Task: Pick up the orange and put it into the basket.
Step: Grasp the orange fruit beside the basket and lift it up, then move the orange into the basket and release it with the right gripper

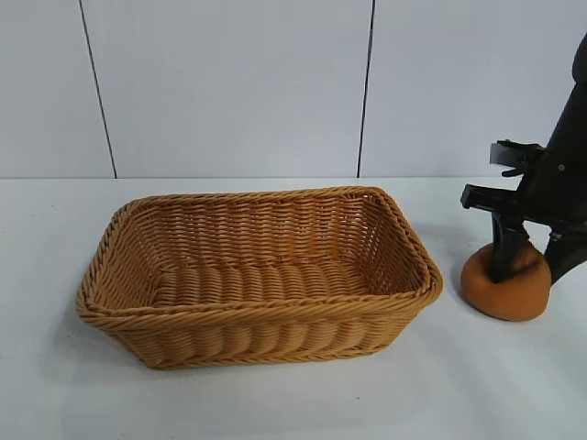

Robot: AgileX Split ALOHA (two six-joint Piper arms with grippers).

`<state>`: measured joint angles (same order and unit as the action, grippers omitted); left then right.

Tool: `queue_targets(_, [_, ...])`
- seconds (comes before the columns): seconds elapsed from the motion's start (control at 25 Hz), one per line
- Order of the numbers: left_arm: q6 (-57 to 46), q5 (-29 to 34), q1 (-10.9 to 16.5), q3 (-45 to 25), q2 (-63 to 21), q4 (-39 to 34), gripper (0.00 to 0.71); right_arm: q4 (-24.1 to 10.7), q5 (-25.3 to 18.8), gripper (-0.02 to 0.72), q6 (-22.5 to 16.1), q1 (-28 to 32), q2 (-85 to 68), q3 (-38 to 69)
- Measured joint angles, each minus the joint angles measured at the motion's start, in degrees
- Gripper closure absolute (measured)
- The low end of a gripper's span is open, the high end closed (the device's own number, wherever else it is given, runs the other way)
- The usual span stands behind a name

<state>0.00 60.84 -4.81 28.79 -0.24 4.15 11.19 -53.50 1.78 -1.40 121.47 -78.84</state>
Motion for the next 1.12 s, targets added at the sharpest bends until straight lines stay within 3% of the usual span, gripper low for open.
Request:
queue_targets(0.08, [0.00, 0.00, 0.00, 0.00, 0.00, 0.00, 0.133, 0.02, -0.69, 0.643, 0.00, 0.00, -0.23, 0.00])
queue_targets(0.12, [0.00, 0.00, 0.00, 0.00, 0.00, 0.00, 0.133, 0.02, -1.02, 0.666, 0.00, 0.00, -0.37, 0.00])
queue_targets(0.4, [0.00, 0.00, 0.00, 0.00, 0.00, 0.00, 0.133, 0.49, -3.63, 0.666, 0.10, 0.00, -4.84, -2.52])
queue_targets(0.76, [0.00, 0.00, 0.00, 0.00, 0.00, 0.00, 0.133, 0.93, -15.07, 0.666, 0.45, 0.00, -12.38, -18.16])
queue_targets(0.96, [0.00, 0.00, 0.00, 0.00, 0.00, 0.00, 0.133, 1.09, -15.73, 0.666, 0.45, -1.10, -12.44, -20.43])
queue_targets(1.12, [0.00, 0.00, 0.00, 0.00, 0.00, 0.00, 0.133, 1.17, -15.95, 0.666, 0.45, -7.06, -12.44, -20.43])
